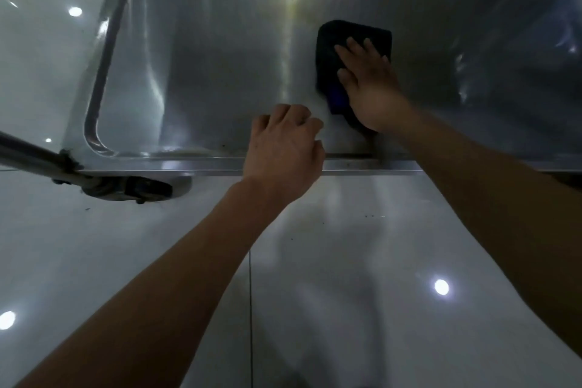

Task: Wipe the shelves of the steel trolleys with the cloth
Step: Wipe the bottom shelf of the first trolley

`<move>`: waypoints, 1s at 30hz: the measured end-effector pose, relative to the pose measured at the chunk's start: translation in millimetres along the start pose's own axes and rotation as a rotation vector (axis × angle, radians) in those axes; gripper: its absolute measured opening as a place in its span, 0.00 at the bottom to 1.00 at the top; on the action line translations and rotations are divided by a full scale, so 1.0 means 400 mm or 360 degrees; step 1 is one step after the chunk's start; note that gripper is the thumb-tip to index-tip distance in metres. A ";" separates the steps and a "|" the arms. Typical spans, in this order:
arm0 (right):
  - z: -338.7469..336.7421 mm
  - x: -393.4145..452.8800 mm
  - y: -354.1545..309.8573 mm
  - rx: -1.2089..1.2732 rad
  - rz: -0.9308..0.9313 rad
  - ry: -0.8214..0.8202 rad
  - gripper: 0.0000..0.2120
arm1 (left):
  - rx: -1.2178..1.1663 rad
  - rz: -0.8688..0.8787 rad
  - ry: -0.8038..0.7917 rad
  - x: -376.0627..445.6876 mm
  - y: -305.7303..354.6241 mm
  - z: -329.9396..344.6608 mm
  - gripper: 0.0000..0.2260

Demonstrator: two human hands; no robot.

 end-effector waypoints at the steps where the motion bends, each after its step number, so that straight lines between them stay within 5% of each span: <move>1: -0.004 -0.011 0.010 -0.0018 -0.0004 -0.0003 0.23 | 0.0007 0.0003 -0.0003 0.002 0.010 0.007 0.15; 15: -0.007 -0.273 0.069 0.0207 -0.0153 0.0075 0.23 | 0.0059 -0.0035 0.0113 -0.020 0.038 0.017 0.14; 30: -0.018 -0.286 0.063 0.0040 -0.0181 0.0065 0.23 | -0.0033 0.0064 -0.0011 -0.024 0.102 0.037 0.13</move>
Point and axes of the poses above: each hand's wrist, its own x-axis towards the middle knuckle, its own z-axis out of the palm, y = z × x, the point moved 9 cm from there along x, towards the middle knuckle, and after that the axes turned 10 degrees about y, right-handed, at the moved point
